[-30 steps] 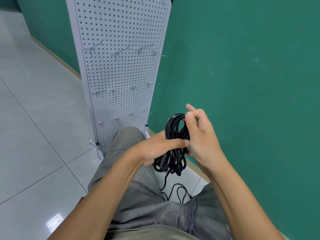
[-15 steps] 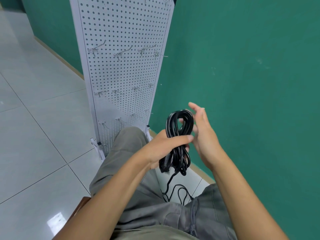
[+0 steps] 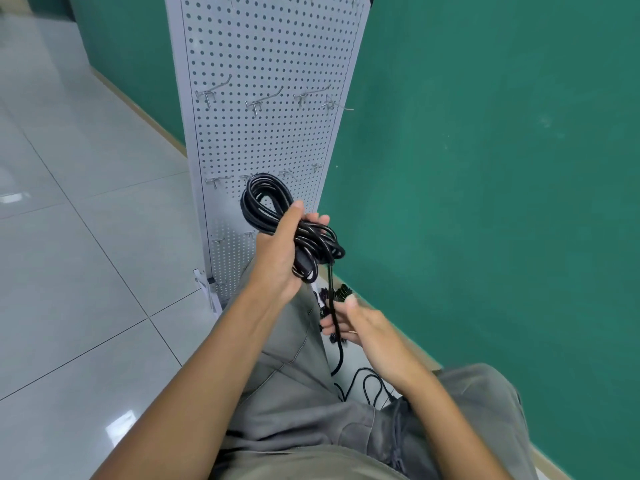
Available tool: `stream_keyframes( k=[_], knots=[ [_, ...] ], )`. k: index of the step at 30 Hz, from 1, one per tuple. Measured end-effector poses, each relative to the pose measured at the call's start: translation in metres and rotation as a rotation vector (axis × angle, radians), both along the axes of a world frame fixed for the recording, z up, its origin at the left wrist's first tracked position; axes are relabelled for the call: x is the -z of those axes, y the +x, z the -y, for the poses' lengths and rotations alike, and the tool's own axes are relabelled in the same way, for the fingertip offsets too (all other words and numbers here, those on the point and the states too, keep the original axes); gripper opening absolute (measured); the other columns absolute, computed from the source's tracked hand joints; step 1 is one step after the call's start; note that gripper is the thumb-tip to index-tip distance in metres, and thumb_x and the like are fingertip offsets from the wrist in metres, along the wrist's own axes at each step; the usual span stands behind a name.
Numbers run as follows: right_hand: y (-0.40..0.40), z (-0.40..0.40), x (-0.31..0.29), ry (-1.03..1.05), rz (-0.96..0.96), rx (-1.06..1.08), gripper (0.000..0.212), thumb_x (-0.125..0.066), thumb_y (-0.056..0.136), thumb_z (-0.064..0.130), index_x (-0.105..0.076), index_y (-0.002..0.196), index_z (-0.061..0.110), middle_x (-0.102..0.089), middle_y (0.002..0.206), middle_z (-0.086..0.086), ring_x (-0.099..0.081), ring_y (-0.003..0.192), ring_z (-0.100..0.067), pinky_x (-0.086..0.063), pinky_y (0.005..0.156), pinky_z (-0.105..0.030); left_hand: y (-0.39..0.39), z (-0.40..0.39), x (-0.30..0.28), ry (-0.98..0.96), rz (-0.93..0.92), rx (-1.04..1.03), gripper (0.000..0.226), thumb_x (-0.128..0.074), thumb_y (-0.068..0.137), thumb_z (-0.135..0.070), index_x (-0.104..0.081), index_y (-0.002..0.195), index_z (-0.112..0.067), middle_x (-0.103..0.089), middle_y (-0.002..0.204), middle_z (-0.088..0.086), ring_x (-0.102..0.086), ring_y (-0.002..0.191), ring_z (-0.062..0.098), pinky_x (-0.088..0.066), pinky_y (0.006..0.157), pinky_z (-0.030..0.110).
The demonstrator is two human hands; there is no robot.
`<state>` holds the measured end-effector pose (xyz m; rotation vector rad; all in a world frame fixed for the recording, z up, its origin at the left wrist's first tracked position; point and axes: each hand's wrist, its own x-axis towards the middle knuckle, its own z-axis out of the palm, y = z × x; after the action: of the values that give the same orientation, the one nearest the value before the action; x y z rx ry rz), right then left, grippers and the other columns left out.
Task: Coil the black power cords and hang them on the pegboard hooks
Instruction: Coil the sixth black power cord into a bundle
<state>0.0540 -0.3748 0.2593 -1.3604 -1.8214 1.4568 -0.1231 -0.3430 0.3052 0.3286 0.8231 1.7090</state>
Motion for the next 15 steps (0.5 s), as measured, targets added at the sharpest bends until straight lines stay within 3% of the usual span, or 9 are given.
stream_keyframes(
  k=[3,6,9,12,15],
  knots=[
    [0.003,0.004,-0.009,0.141,0.129,-0.061,0.048,-0.049,0.101,0.055,-0.075,0.092,0.016,-0.074,0.086,-0.004,-0.069,0.086,-0.015,-0.052,0.096,-0.044,-0.003,0.0,0.005,-0.034,-0.073,-0.099,0.044,-0.065,0.101,-0.027,-0.075,0.059,-0.017,-0.077,0.082,0.007,-0.072,0.075,0.019,-0.06,0.085,0.043],
    [0.004,0.007,-0.031,0.341,0.255,-0.151,0.022,-0.061,0.101,0.031,-0.075,0.107,0.014,-0.069,0.087,-0.008,-0.065,0.08,-0.02,-0.053,0.086,-0.042,0.002,0.0,0.008,-0.063,-0.118,-0.179,0.035,-0.067,0.1,-0.023,-0.071,0.066,-0.016,-0.073,0.074,0.005,-0.07,0.071,0.021,-0.059,0.084,0.044],
    [0.002,0.009,-0.058,0.504,0.348,-0.197,0.022,-0.065,0.099,0.021,-0.073,0.119,0.019,-0.07,0.089,0.004,-0.059,0.076,-0.009,-0.049,0.076,-0.025,0.01,0.001,0.011,-0.078,-0.251,-0.167,0.044,-0.067,0.099,-0.024,-0.073,0.056,-0.024,-0.071,0.069,0.001,-0.069,0.076,0.025,-0.058,0.089,0.051],
    [0.004,0.01,-0.078,0.492,0.345,-0.224,0.018,-0.062,0.1,0.014,-0.069,0.115,0.022,-0.073,0.09,0.007,-0.057,0.066,-0.009,-0.049,0.067,-0.025,0.02,0.005,0.01,-0.089,-0.365,-0.12,0.046,-0.066,0.099,-0.025,-0.072,0.054,-0.024,-0.073,0.069,0.004,-0.069,0.073,0.027,-0.059,0.085,0.05],
    [0.008,0.007,-0.089,0.42,0.241,-0.187,0.023,-0.055,0.103,0.008,-0.049,0.106,0.03,-0.075,0.088,0.01,-0.06,0.068,-0.009,-0.046,0.063,-0.025,0.029,0.007,0.009,-0.073,-0.411,-0.059,0.038,-0.067,0.099,-0.025,-0.07,0.061,-0.017,-0.073,0.07,0.007,-0.068,0.071,0.027,-0.058,0.078,0.043]
  ],
)
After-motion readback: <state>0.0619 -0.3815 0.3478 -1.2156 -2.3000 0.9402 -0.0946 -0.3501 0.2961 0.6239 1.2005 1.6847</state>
